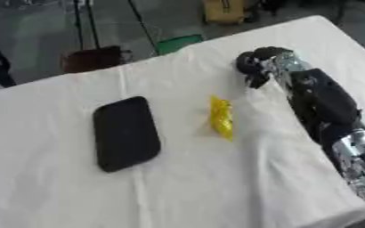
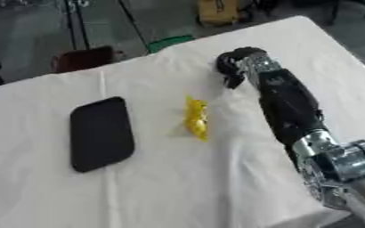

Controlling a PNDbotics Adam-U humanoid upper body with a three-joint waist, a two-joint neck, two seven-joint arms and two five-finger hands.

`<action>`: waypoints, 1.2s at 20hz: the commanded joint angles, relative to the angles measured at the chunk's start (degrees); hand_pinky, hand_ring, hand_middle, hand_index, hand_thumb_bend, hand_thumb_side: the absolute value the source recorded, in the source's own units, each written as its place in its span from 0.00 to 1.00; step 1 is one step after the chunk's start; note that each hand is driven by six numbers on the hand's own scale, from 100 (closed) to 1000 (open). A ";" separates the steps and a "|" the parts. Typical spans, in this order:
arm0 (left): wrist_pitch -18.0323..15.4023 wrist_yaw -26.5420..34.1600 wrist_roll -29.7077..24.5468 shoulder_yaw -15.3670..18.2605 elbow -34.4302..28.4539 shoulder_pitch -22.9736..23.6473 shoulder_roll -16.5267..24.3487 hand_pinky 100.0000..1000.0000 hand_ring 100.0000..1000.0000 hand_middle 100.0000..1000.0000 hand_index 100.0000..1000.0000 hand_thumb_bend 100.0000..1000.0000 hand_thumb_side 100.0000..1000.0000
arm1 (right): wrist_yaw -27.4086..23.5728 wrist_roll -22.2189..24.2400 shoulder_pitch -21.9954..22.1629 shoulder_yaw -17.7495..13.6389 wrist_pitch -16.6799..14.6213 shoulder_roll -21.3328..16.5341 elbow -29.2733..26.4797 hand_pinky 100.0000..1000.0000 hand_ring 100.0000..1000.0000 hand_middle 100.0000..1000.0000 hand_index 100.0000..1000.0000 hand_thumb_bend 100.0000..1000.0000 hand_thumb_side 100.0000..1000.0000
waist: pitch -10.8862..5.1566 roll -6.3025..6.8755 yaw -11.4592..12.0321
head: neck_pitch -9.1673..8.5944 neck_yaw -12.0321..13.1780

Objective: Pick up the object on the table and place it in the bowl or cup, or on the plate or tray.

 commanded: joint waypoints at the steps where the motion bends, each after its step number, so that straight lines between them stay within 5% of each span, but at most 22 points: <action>1: -0.07 0.30 -0.18 0.15 -0.96 -0.83 1.21 0.66 0.82 0.88 0.85 0.28 1.00 | -0.36 -0.29 -0.72 -0.14 0.58 -1.38 -0.45 1.00 0.98 0.93 0.54 0.03 0.25 | -0.75 -0.35 0.02 | -0.40 -0.04; 6: -0.07 0.39 -0.07 0.26 -0.92 -0.76 1.20 0.66 0.82 0.88 0.85 0.28 1.00 | -0.19 -4.12 -0.74 -0.01 0.80 -1.73 -2.84 1.00 0.93 0.89 0.41 0.01 0.18 | -0.83 -0.54 -0.28 | -0.30 0.28; 24: -0.07 0.24 0.20 0.52 -1.03 -0.68 1.23 0.66 0.82 0.88 0.85 0.29 1.00 | -3.41 -10.03 0.65 3.12 -4.01 -3.07 -15.52 1.00 0.92 0.88 0.40 0.05 0.17 | -0.96 -1.35 -0.50 | -0.29 0.57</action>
